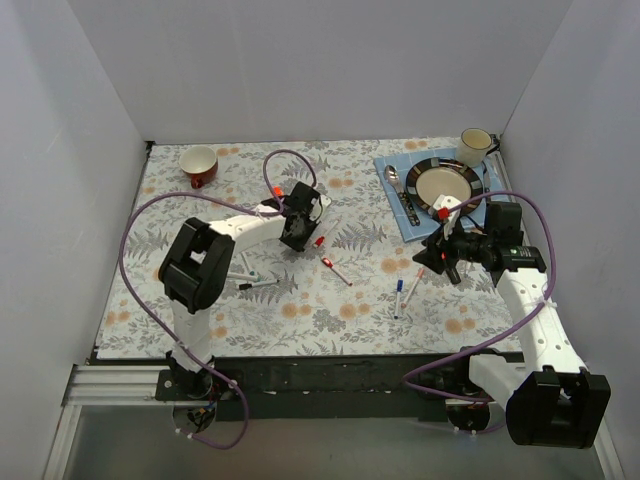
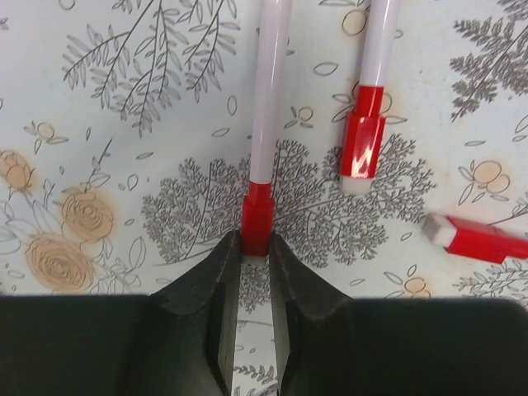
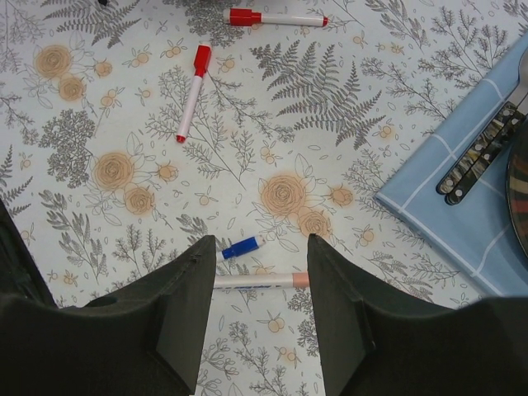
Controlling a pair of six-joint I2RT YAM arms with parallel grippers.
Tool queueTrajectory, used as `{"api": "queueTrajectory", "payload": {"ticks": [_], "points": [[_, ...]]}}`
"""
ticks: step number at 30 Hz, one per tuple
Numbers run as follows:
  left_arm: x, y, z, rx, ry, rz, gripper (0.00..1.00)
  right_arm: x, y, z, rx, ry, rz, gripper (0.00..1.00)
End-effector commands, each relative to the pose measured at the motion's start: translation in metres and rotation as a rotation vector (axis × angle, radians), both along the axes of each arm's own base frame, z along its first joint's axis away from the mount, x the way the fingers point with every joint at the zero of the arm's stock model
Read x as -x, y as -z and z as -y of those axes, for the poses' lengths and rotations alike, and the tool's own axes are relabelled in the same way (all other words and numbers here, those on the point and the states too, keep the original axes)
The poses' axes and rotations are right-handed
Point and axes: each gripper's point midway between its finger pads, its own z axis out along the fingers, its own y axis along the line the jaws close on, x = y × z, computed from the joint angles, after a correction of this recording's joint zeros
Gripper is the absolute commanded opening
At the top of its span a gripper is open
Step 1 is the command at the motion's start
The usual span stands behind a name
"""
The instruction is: Open the pen caps
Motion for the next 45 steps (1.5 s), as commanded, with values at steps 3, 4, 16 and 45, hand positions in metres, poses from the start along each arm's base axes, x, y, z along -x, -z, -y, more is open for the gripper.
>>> {"api": "queueTrajectory", "payload": {"ticks": [3, 4, 16, 45], "points": [[0.006, -0.061, -0.002, 0.063, -0.003, 0.138, 0.02, 0.024, -0.005, -0.019, -0.044, -0.198, 0.060, 0.58], [0.011, -0.074, 0.000, 0.082, 0.011, 0.162, 0.02, 0.033, -0.008, -0.025, -0.078, -0.250, 0.073, 0.59], [0.149, -0.119, 0.074, 0.648, 0.255, -0.230, 0.01, 0.061, -0.028, -0.074, 0.018, -0.698, 0.582, 0.81], [0.229, -0.111, 0.130, 0.833, 0.402, -0.651, 0.04, 0.089, 0.073, -0.119, 0.469, -1.051, 0.534, 0.41]]}}
